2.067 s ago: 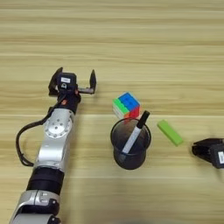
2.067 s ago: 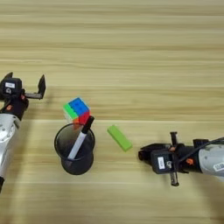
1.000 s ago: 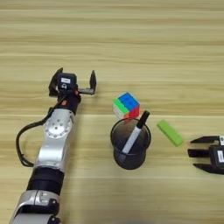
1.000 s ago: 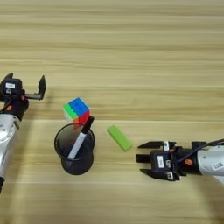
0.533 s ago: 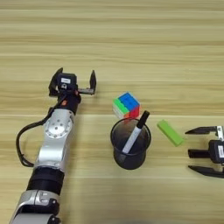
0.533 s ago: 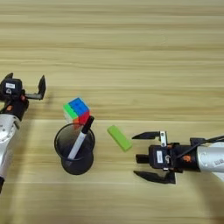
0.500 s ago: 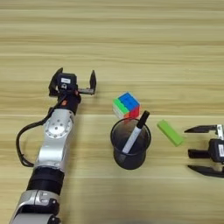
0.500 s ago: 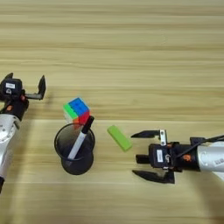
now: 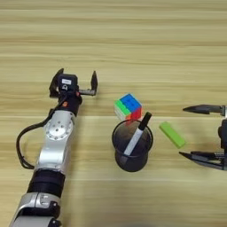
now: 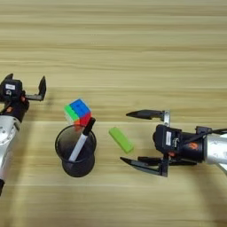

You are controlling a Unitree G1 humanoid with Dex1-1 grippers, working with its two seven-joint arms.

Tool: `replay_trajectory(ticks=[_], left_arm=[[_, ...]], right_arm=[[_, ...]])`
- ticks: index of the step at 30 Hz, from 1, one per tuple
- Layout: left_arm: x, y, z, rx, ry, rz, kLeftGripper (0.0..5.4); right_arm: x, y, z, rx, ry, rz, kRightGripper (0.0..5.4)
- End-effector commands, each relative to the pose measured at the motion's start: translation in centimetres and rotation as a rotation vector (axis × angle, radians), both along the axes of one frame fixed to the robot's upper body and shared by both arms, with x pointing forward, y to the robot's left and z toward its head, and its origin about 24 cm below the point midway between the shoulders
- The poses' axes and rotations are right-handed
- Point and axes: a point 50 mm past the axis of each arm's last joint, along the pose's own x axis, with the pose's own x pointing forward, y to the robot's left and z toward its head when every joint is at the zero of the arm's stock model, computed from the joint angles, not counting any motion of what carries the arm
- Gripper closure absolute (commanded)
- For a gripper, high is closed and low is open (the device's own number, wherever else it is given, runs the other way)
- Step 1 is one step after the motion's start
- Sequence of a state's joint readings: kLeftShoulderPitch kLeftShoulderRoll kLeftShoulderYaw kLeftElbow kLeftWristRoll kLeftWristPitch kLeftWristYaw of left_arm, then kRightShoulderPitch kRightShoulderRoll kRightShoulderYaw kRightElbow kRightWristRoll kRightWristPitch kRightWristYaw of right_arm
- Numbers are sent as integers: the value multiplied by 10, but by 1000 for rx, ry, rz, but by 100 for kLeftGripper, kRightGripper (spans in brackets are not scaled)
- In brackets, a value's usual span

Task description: Move the objects on the table

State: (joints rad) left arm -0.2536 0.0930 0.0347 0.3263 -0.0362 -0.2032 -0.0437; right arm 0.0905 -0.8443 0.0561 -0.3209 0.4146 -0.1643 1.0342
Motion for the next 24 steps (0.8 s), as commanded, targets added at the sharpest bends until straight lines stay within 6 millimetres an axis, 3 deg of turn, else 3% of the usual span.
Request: replay_trajectory(ticks=[1,15,24], left_arm=[[2,1,2,12,-7,-1,0],[2,2,4,13,-13,-16,0],[-1,-9,12,34,-33,-225,0]], right_arm=[[3,-1,11,80,0,-26,6],[12,-12,9,142,23,-157,6],[14,-16,2,148,54,-175,6]])
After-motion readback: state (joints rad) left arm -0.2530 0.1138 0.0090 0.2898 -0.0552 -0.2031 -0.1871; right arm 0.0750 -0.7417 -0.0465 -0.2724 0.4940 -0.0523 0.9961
